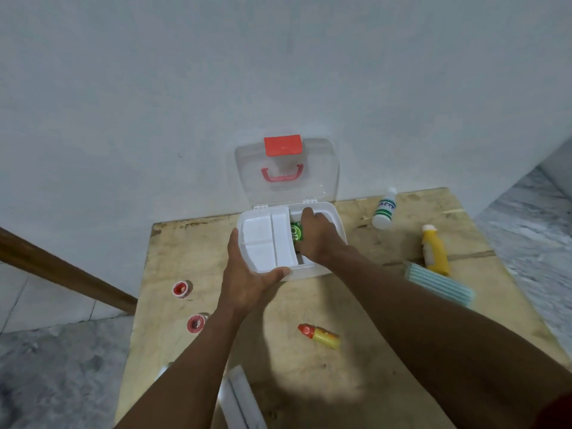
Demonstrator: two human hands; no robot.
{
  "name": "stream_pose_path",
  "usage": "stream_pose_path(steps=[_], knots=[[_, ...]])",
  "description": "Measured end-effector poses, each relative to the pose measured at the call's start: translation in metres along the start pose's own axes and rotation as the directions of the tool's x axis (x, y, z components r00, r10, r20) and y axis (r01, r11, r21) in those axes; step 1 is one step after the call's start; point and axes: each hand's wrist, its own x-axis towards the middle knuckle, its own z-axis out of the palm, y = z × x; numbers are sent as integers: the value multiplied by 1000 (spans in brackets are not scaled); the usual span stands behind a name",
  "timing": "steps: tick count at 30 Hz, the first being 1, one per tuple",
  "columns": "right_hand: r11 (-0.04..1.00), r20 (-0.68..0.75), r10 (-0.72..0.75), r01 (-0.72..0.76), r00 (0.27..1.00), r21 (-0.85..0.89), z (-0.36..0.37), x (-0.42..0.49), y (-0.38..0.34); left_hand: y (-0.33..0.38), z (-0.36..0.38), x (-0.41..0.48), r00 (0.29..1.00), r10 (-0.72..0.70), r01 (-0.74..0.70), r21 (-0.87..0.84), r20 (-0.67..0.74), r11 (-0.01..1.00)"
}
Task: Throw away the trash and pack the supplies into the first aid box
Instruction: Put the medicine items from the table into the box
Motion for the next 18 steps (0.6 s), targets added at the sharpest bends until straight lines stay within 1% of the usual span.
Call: stream_pose_path(steps=[3, 5, 8, 13, 18], knots=[[999, -145, -37, 35, 989, -20, -7, -19, 2, 3, -1, -2, 1000, 6, -6, 1, 4, 1000], [998, -258, -70, 68, 963, -17, -12, -36, 2, 5, -2, -4, 1000, 17, -17, 10, 2, 1000], [999, -366, -46, 47, 930, -6, -19, -63, 5, 3, -6, -5, 1000, 24, -24, 11, 9, 1000], [995, -360, 92, -102, 928, -8, -17, -107, 28, 4, -9, -10, 999, 24, -24, 1, 38, 1000], [978, -368, 157, -197, 916, -73, -17, -141, 65, 2, -9, -7, 999, 8, -9, 29, 43, 1000]])
